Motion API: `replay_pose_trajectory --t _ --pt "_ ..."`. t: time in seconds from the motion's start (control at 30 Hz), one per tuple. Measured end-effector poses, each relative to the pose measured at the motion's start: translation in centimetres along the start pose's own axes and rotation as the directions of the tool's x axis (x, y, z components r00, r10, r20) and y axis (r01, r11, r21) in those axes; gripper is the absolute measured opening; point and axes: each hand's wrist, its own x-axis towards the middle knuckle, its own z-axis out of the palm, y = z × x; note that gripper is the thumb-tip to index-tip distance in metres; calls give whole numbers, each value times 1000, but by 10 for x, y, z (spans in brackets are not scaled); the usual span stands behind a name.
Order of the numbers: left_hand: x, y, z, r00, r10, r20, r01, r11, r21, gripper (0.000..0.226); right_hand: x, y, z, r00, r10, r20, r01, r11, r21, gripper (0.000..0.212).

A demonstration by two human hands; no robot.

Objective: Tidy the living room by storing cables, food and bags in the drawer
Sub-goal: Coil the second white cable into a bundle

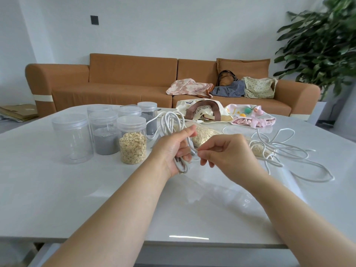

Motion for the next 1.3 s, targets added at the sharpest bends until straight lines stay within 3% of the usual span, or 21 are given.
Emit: replay_pose_trajectory --t 0.13,0.27,0.33,0.53,0.6,0.73,0.9,1.1,1.23,1.3 --pt "1 -1 1 1000 12 -26 -12 1000 -24 33 1 1 1 1000 2 -13 -3 1000 -22 25" --pt "6 -2 -2 978 107 -180 -105 994 22 44 3 6 1 1000 8 -16 -10 996 -92 22" --pt "8 0 -4 971 138 -195 -149 988 -41 45 4 8 -1 1000 -6 21 9 990 -138 19" --pt "-1 6 1 987 160 -23 -156 906 -393 52 5 9 -7 998 -23 58 34 982 -186 19" --pt "-3 8 -1 985 163 59 -121 888 -444 55 7 9 -8 999 16 43 -8 984 -178 18" --pt "-3 10 -7 966 221 136 -131 868 -479 60 8 15 -13 999 28 -17 -31 964 -264 38" --pt "-1 15 -12 975 198 98 -146 910 -387 52 16 26 -27 993 2 -118 -41 945 -323 22" --pt "0 12 -11 981 195 -6 -195 981 -19 43 18 34 -32 963 -160 -218 26 858 -513 15" --pt "1 13 -15 998 68 7 -68 996 52 43 18 32 -35 889 -295 -351 71 845 -531 4" --pt "1 11 -15 999 -20 42 15 994 108 41 16 31 -32 840 -372 -395 124 841 -527 11"
